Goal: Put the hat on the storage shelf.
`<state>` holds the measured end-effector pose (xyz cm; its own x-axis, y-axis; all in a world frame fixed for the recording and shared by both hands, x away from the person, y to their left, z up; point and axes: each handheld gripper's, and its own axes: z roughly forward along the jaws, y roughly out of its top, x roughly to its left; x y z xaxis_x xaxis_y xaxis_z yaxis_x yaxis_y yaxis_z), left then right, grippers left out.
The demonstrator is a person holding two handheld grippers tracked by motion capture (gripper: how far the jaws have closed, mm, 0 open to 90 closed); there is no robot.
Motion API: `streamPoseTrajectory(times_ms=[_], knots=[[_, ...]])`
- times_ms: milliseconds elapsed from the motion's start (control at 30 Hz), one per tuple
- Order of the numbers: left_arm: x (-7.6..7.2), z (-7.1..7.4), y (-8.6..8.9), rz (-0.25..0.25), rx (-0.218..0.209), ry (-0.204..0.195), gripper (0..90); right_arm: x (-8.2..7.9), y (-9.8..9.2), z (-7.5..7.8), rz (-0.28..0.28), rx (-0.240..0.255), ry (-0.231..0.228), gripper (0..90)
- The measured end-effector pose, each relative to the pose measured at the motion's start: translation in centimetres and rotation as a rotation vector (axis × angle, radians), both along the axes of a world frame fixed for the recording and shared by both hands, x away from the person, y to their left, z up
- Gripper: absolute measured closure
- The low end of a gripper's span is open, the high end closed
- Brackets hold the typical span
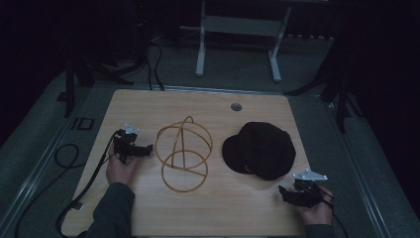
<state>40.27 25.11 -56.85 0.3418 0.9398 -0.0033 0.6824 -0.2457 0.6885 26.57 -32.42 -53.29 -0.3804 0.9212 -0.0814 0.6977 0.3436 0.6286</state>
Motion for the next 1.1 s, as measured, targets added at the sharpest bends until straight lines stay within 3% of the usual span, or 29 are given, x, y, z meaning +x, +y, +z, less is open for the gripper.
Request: streamPoseTrajectory(times_ms=[167,367,533,1100], knots=[[0.0,0.0,0.0,0.000,0.000,0.000,2.4,-0.4,0.4,1.0,0.014,-0.003,-0.022,32.7],[0.0,0.0,0.0,0.003,-0.004,-0.002,2.4,-0.4,1.7,2.4,0.072,0.005,-0.016,32.7],[0.0,0.0,0.0,0.003,-0.004,-0.002,2.4,0.0,2.8,3.4,0.108,-0.009,-0.022,34.5],[0.0,0.0,0.0,0.003,-0.003,-0.002,2.4,2.4,6.8,5.9,0.191,0.024,-0.046,40.0]])
